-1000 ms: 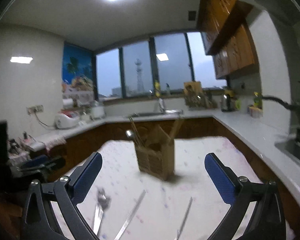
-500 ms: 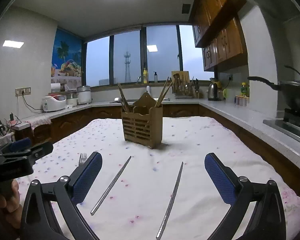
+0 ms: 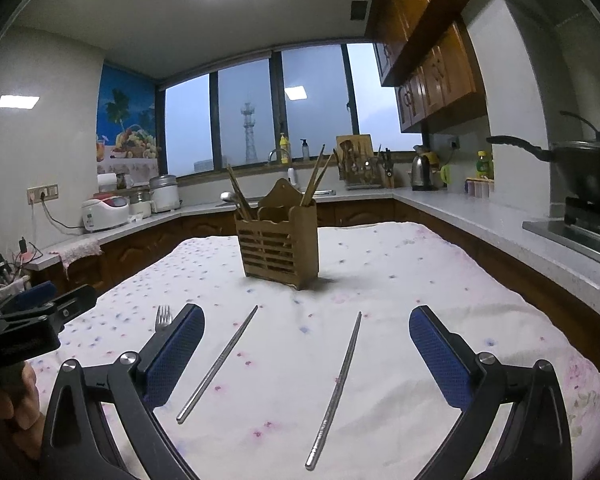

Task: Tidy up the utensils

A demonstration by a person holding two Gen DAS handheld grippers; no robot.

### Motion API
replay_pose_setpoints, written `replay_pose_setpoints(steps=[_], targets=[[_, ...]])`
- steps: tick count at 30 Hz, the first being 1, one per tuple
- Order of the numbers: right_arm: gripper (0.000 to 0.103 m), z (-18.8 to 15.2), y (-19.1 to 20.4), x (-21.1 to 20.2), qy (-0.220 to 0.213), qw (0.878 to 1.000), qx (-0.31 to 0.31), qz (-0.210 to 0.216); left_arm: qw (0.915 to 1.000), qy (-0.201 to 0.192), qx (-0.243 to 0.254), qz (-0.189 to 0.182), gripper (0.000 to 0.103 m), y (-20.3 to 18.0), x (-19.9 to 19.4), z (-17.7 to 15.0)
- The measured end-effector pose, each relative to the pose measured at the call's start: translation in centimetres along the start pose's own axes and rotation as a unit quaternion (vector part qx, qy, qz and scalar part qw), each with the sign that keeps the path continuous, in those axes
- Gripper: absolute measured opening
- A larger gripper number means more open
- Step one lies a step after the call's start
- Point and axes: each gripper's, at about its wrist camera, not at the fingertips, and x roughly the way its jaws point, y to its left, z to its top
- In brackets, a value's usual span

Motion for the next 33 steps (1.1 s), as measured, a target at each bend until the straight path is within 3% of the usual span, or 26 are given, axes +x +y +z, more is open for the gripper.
replay_pose_setpoints(steps=[33], targets=[[0.103,-0.34,-0.54,-0.06,0.0,1.0,0.013,0.005,1.0,-0.005,0.002,0.008,0.102,0.08,0.0,-0.25]])
